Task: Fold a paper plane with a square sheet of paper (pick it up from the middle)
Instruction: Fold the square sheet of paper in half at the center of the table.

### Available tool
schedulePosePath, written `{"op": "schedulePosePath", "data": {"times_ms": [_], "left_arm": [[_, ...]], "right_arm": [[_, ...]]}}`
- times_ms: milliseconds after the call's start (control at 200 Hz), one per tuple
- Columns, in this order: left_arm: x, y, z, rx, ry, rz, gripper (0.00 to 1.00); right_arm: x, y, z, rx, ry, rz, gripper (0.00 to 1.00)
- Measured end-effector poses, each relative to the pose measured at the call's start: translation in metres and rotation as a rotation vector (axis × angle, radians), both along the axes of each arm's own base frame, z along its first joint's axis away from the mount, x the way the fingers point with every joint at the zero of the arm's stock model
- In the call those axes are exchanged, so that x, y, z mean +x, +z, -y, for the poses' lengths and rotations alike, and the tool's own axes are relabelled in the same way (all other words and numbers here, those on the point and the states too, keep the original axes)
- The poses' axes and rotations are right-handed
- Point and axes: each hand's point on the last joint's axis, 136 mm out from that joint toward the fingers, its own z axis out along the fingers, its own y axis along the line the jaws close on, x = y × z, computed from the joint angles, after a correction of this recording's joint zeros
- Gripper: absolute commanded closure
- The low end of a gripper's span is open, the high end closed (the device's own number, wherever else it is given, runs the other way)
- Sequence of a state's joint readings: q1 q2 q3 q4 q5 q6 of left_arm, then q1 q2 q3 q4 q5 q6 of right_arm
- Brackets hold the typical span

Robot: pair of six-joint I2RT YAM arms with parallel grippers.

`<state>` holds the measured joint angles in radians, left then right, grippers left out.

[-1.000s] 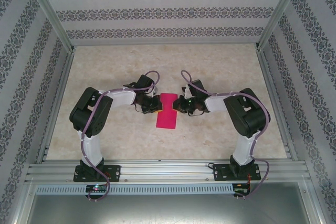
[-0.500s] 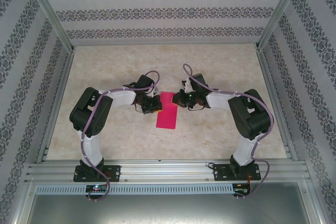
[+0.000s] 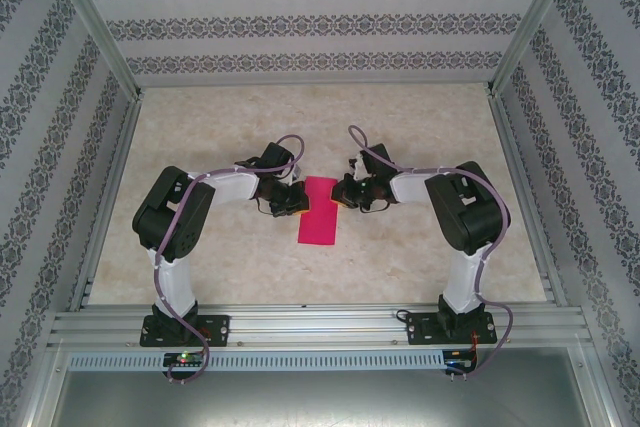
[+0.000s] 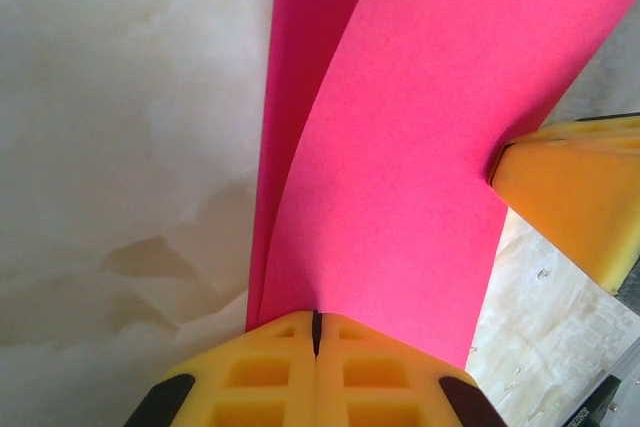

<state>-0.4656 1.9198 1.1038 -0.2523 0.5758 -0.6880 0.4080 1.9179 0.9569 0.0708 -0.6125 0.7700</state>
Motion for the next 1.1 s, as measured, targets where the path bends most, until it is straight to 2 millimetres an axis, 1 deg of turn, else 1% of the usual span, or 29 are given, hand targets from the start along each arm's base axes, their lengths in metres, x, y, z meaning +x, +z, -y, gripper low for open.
{"op": "schedulePosePath", "data": {"times_ms": [85, 160, 280, 330, 380, 440, 490, 709, 954, 1009, 1099], "left_arm": [[0.0, 0.0, 0.0, 0.0, -0.001, 0.0, 1.0], [0.0, 0.0, 0.0, 0.0, -0.001, 0.0, 1.0], [0.0, 0.0, 0.0, 0.0, -0.001, 0.0, 1.0], [0.0, 0.0, 0.0, 0.0, -0.001, 0.0, 1.0], [0.0, 0.0, 0.0, 0.0, -0.001, 0.0, 1.0], [0.0, 0.0, 0.0, 0.0, -0.001, 0.0, 1.0], [0.0, 0.0, 0.0, 0.0, -0.001, 0.0, 1.0], [0.0, 0.0, 0.0, 0.001, -0.003, 0.002, 1.0], [0.0, 0.0, 0.0, 0.001, -0.004, 0.002, 1.0], [0.0, 0.0, 0.0, 0.001, -0.004, 0.002, 1.0], [0.0, 0.0, 0.0, 0.001, -0.005, 0.002, 1.0]], "right_arm": [[0.0, 0.003, 0.001, -0.011, -0.001, -0.011, 0.9], [0.002, 0.013, 0.0, -0.011, 0.003, -0.001, 0.9], [0.016, 0.038, -0.006, 0.012, 0.008, 0.057, 0.9], [0.023, 0.045, -0.007, 0.022, 0.006, 0.078, 0.9], [0.026, 0.048, -0.008, 0.028, 0.005, 0.088, 0.9], [0.028, 0.047, -0.007, 0.03, 0.003, 0.085, 0.9], [0.029, 0.041, -0.006, 0.026, 0.001, 0.074, 0.9], [0.022, 0.0, -0.003, -0.015, -0.006, -0.017, 0.91], [0.022, 0.003, 0.0, -0.015, -0.017, -0.038, 0.91], [0.024, 0.007, 0.0, -0.014, -0.02, -0.037, 0.91], [0.034, 0.019, 0.0, -0.002, -0.027, -0.015, 0.91]]}}
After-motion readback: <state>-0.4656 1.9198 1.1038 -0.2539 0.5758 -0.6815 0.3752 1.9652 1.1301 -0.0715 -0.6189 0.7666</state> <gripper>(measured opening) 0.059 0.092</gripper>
